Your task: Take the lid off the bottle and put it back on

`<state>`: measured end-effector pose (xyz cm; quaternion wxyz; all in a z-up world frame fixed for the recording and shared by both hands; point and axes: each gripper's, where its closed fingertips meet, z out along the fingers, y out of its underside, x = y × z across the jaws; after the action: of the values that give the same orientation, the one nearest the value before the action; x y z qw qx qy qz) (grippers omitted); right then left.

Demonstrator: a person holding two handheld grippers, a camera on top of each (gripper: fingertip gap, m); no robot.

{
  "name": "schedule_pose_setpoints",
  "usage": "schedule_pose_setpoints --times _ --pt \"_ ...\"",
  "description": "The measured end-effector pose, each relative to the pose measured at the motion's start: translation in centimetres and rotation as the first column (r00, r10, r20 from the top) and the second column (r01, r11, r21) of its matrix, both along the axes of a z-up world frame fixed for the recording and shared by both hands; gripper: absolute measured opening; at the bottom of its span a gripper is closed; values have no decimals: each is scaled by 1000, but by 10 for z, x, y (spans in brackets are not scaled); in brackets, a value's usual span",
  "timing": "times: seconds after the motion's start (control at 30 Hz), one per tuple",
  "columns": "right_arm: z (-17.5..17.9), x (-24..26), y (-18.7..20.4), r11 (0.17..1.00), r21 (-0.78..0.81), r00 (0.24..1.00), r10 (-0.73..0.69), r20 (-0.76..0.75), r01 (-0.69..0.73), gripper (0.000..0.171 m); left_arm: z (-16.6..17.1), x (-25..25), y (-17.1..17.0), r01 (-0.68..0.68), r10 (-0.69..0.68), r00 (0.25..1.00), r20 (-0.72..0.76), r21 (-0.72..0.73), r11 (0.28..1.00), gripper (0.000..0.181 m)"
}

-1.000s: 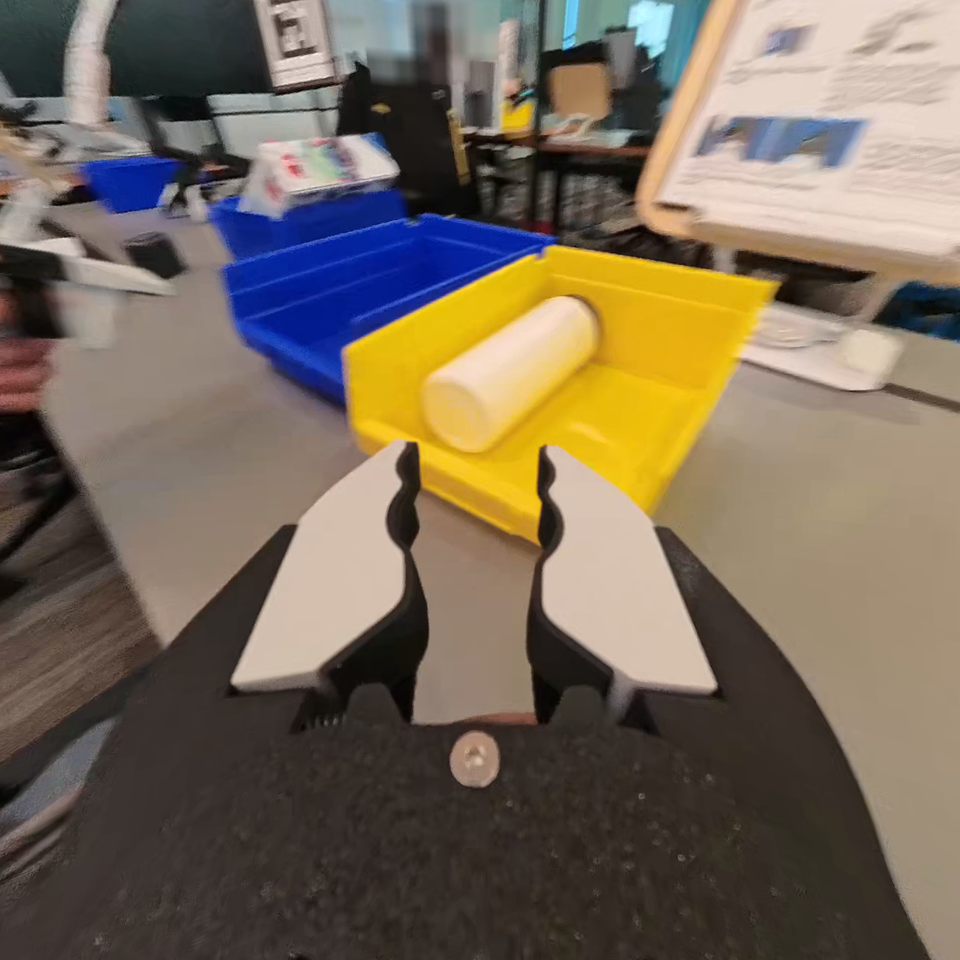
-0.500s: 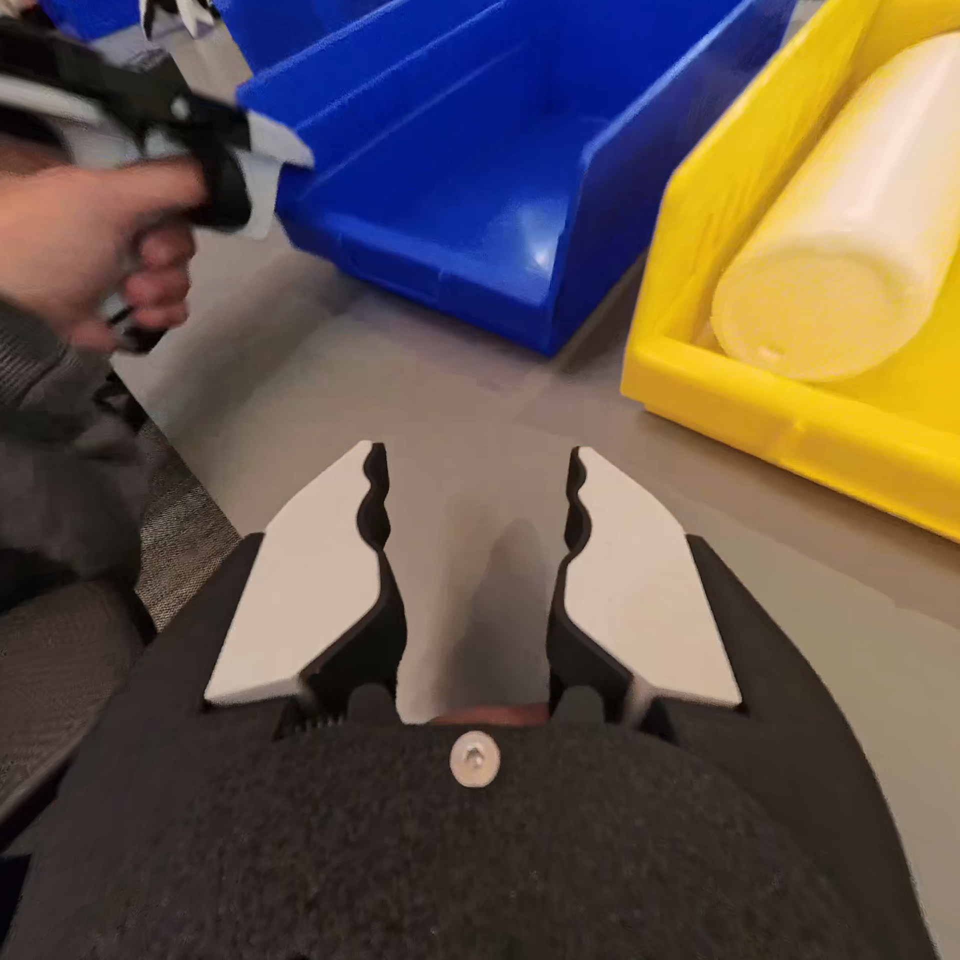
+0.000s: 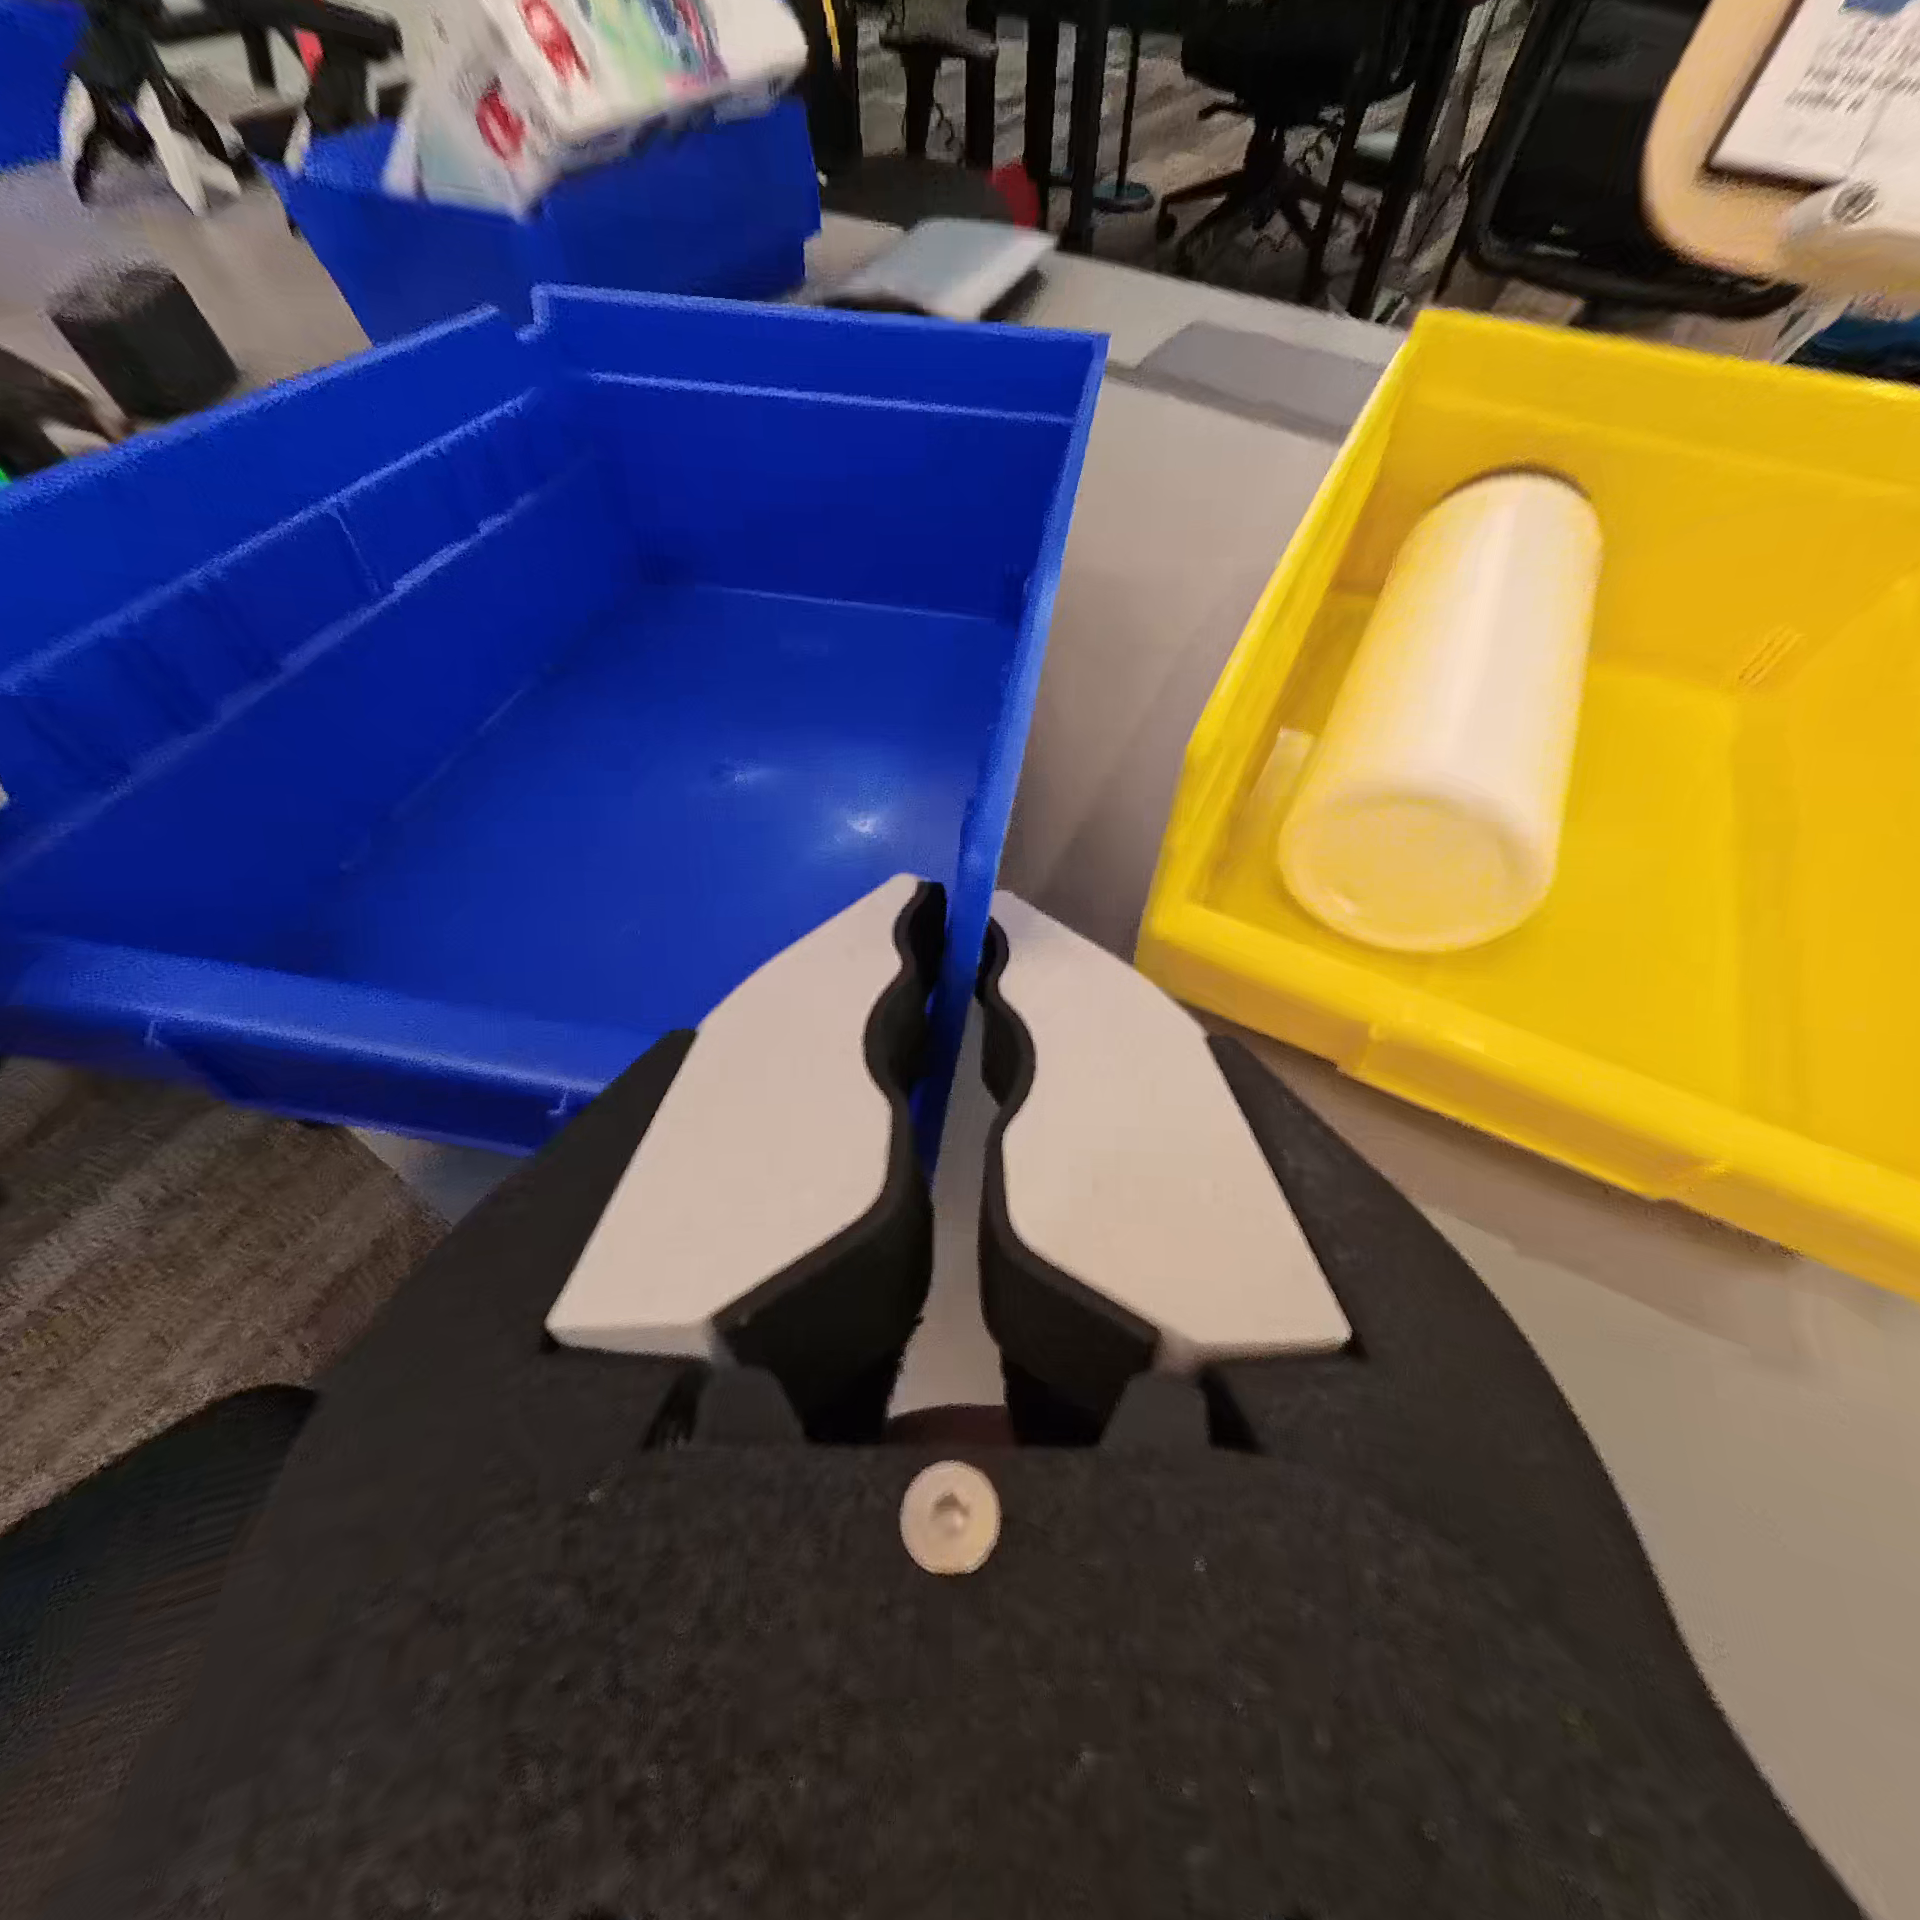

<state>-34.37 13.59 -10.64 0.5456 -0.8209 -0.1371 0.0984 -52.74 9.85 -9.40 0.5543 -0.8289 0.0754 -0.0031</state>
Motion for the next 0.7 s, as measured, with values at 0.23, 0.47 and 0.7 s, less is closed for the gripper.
schedule_pose_setpoints --times 0.23,0.47,0.7 --pt "124 72 -16 947 309 996 -86 -26 90 4 112 80 -6 107 -97 994 -51 269 957 6" --pt "183 254 -23 879 371 945 -327 11 300 4 158 269 37 311 -298 950 -93 377 872 6" --pt "82 474 -28 900 172 886 -428 176 401 7 71 488 61 514 -493 857 -147 186 838 6"
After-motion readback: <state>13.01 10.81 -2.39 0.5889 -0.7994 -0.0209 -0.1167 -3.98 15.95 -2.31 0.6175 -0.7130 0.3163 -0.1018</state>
